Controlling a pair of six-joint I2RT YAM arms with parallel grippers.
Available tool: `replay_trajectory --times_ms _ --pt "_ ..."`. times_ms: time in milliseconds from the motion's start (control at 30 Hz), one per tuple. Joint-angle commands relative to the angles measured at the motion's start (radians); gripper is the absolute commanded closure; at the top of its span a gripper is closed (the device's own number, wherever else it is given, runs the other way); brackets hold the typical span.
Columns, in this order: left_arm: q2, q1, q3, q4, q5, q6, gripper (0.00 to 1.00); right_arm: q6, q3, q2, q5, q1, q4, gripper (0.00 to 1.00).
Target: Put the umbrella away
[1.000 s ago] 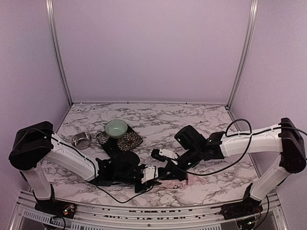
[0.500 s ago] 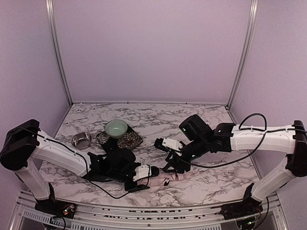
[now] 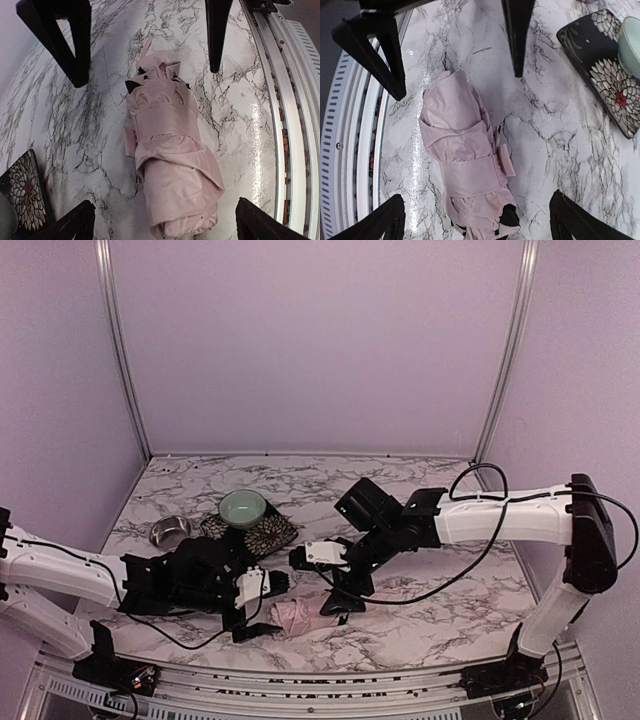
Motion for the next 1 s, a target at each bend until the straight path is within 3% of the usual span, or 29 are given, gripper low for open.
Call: replay_trajectory --times_ms 0,167,367,467,967 --pt "-0.142 0.031 -0.063 0.055 -0.059 -0.108 0.01 -0.183 0.127 0.128 -0.047 0.021 -0.118 0.03" --pt "-0.266 0.052 -0.142 0.079 -0.214 -0.185 0.01 -0.231 0.214 0.250 0.032 0.062 -0.204 0.04" --pt "-0.367 0.056 -0.197 0.079 -0.228 -0.188 0.01 -0.216 0.266 0.336 0.135 0.070 -0.213 0.06" --pt "-0.378 0.056 -0.202 0.079 -0.223 -0.187 0.01 -0.211 0.273 0.342 0.144 0.081 -0.199 0.13" --pt "-0.356 0.056 -0.195 0.079 -0.234 -0.177 0.01 -0.195 0.253 0.294 0.116 0.120 -0.176 0.76"
